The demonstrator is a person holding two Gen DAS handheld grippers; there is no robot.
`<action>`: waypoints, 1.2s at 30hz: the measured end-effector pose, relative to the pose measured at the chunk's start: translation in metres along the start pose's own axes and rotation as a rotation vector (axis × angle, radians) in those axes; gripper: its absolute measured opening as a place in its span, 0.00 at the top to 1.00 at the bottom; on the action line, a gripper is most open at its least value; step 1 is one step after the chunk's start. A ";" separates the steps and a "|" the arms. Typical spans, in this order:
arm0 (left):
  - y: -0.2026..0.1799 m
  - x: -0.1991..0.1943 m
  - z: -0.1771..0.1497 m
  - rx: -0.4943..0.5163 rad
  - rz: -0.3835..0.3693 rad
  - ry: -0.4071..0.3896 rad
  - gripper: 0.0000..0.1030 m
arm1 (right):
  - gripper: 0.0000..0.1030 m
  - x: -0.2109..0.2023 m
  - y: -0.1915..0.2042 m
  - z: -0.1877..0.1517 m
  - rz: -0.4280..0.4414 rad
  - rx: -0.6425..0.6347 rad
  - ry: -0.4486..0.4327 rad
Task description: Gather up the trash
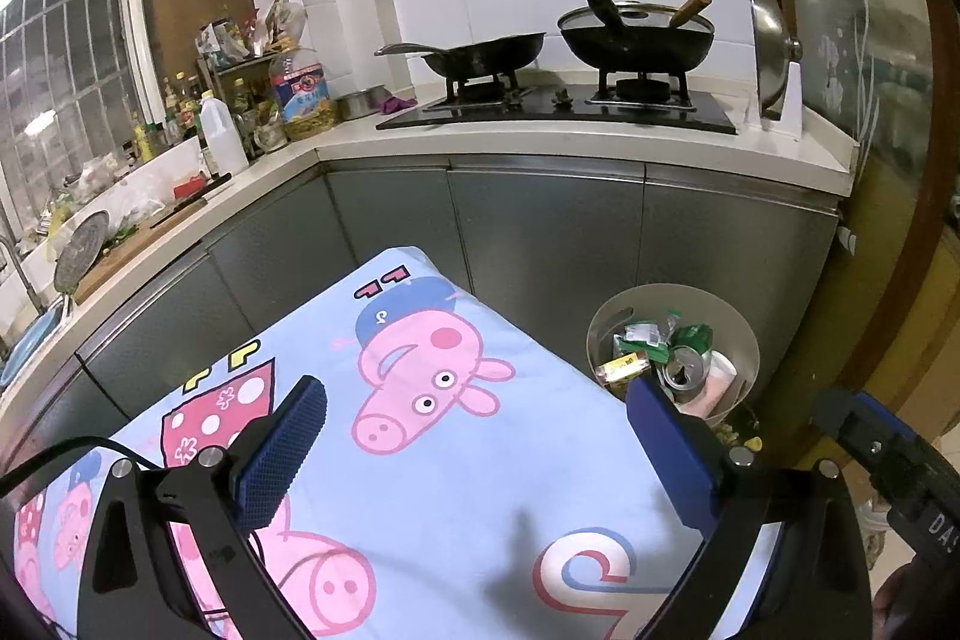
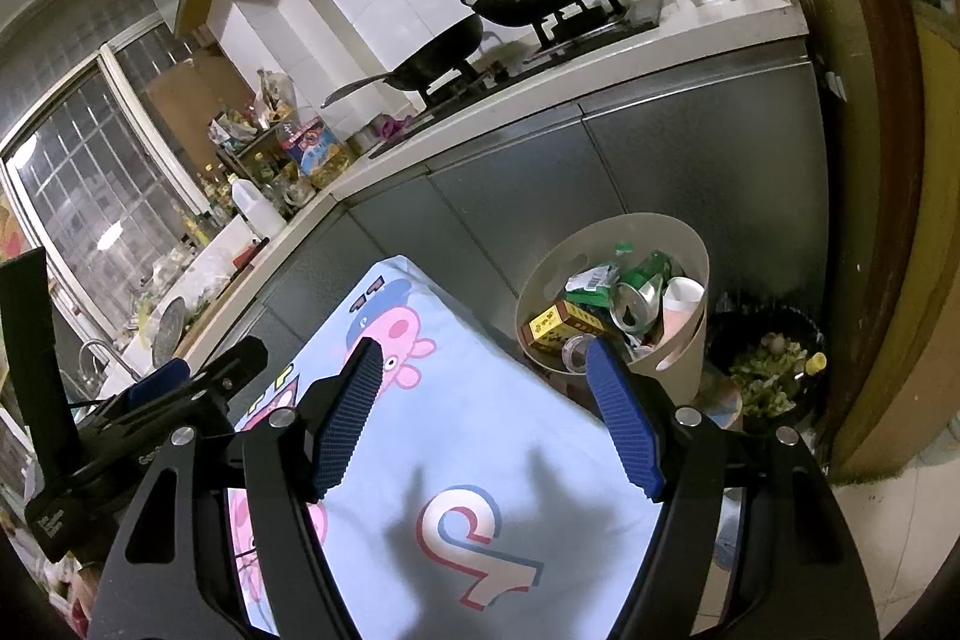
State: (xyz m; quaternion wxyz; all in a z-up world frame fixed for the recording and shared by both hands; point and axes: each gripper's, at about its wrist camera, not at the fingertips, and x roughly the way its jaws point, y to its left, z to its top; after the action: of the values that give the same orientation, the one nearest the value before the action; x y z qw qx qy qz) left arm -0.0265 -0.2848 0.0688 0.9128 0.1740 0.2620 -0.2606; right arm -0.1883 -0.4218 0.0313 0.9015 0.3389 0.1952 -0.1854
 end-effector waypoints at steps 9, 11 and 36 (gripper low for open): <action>0.001 -0.002 -0.001 0.000 0.015 0.002 0.03 | 0.32 0.000 -0.001 0.000 -0.001 0.001 0.001; 0.001 -0.003 -0.001 -0.001 0.017 -0.003 0.03 | 0.32 0.000 0.000 0.000 0.001 0.000 -0.001; 0.002 -0.005 -0.004 0.013 0.032 0.000 0.03 | 0.32 -0.006 0.005 0.003 0.008 0.008 -0.003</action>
State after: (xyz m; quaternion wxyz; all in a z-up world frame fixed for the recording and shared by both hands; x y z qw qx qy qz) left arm -0.0305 -0.2799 0.0690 0.9157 0.1841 0.2573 -0.2478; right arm -0.1903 -0.4195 0.0392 0.9011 0.3431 0.1918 -0.1832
